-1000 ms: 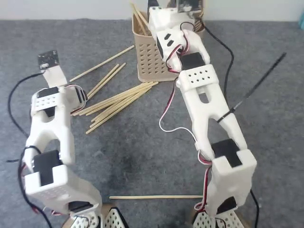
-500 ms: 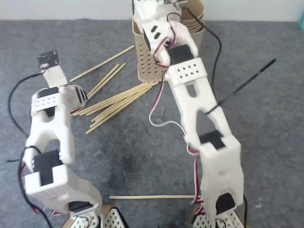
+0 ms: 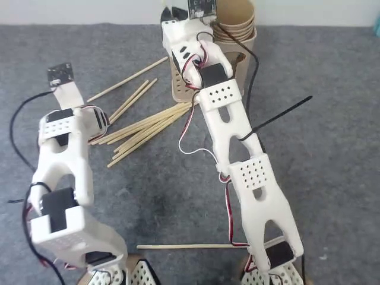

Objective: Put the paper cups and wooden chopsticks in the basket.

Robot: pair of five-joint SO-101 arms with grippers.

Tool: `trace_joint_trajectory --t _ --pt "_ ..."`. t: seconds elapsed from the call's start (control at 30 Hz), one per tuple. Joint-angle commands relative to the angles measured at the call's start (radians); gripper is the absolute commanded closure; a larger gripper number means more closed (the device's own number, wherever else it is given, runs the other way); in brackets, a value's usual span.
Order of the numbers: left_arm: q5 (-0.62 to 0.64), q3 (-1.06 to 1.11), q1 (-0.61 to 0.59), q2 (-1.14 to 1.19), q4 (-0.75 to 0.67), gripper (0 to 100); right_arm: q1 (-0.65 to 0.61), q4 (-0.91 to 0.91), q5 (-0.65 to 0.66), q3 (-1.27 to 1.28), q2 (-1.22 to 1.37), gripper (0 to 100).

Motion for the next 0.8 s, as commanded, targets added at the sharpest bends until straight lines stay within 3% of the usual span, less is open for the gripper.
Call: trace_joint_trajectory --t 0.0,0.33,0.6,0.77 --pt "0.002 -0.025 0.008 -0.005 -0.025 80 0.025 0.038 0.005 -0.044 0.001 94.6" --pt "0.002 -0.025 0.008 -0.005 -0.026 80 -0.005 0.211 0.005 -0.209 -0.039 94.6" --pt "0.002 -0.025 0.008 -0.003 -0.026 80 -0.062 0.321 0.006 -0.203 -0.298 94.3" --pt "0.002 -0.025 0.008 -0.003 -0.026 80 -0.088 0.591 0.006 -0.203 -0.483 94.2"
